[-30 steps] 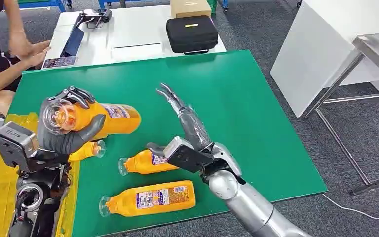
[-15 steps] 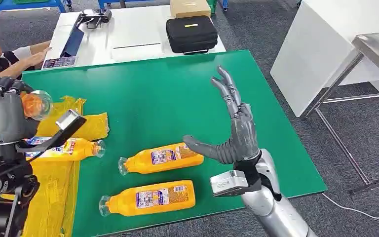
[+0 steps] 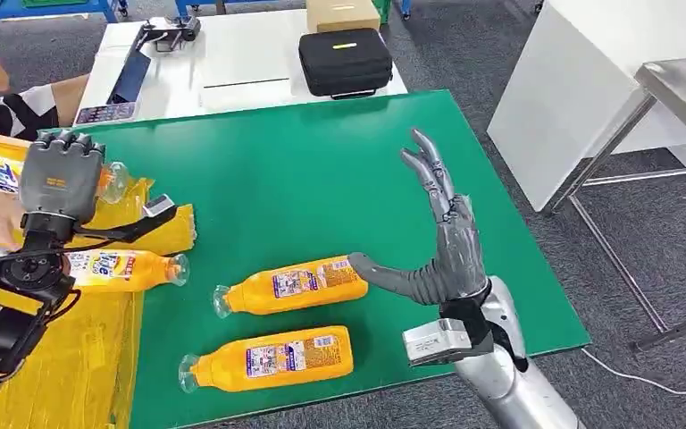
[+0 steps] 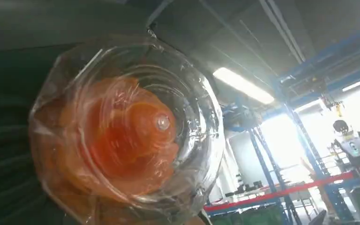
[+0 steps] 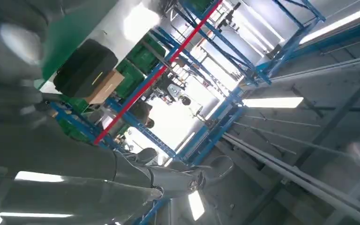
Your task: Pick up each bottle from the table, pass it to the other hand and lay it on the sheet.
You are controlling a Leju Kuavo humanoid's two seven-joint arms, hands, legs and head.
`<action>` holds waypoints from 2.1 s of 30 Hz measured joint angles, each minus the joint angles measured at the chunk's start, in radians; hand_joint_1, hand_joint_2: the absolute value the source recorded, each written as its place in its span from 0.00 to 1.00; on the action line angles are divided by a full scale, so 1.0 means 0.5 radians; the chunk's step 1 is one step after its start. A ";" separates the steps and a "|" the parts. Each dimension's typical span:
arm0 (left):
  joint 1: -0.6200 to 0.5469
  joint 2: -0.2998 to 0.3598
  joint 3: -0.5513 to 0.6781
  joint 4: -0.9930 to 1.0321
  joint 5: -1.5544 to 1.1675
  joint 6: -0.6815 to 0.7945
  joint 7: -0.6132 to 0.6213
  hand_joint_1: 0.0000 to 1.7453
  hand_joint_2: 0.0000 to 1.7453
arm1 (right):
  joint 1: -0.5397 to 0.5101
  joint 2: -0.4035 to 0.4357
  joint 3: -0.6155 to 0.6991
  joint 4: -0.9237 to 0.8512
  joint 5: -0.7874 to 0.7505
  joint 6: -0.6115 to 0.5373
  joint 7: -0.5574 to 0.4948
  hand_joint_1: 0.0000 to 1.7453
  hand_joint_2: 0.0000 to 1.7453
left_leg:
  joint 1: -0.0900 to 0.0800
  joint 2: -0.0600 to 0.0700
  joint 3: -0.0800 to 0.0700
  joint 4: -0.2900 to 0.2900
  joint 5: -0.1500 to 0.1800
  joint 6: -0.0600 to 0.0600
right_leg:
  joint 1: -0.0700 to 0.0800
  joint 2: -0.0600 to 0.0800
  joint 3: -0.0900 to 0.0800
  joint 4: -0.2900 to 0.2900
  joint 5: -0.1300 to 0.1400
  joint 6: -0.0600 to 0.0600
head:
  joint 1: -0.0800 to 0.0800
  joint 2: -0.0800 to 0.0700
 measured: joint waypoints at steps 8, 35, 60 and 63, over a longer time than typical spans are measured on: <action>-0.089 -0.021 -0.069 0.215 0.000 -0.110 -0.194 1.00 1.00 | 0.028 -0.010 -0.001 -0.024 0.070 0.030 0.020 0.00 1.00 | 0.001 0.000 0.000 0.000 0.000 0.000 | 0.000 0.000 -0.001 0.000 0.000 0.000 | 0.000 -0.001; -0.217 -0.549 0.156 1.216 0.332 -0.238 -0.571 0.00 1.00 | 0.177 0.041 -0.106 -0.083 0.262 0.236 0.152 0.00 1.00 | 0.000 0.000 -0.001 0.000 0.000 0.000 | 0.000 0.000 -0.001 0.000 0.000 0.000 | 0.000 -0.001; -0.084 -0.623 0.366 1.114 0.918 -0.345 -0.715 0.00 1.00 | 0.252 0.055 -0.148 -0.080 0.380 0.433 0.273 0.00 1.00 | 0.000 0.000 -0.002 0.000 0.000 0.000 | 0.000 -0.001 -0.001 0.000 0.000 0.000 | 0.000 -0.001; 0.034 -0.638 0.435 0.916 1.309 -0.480 -0.830 0.00 1.00 | 0.275 0.045 -0.144 -0.078 0.443 0.475 0.322 0.00 1.00 | 0.000 0.000 -0.002 0.000 -0.001 0.000 | 0.000 0.001 -0.001 0.000 0.000 0.000 | 0.000 -0.001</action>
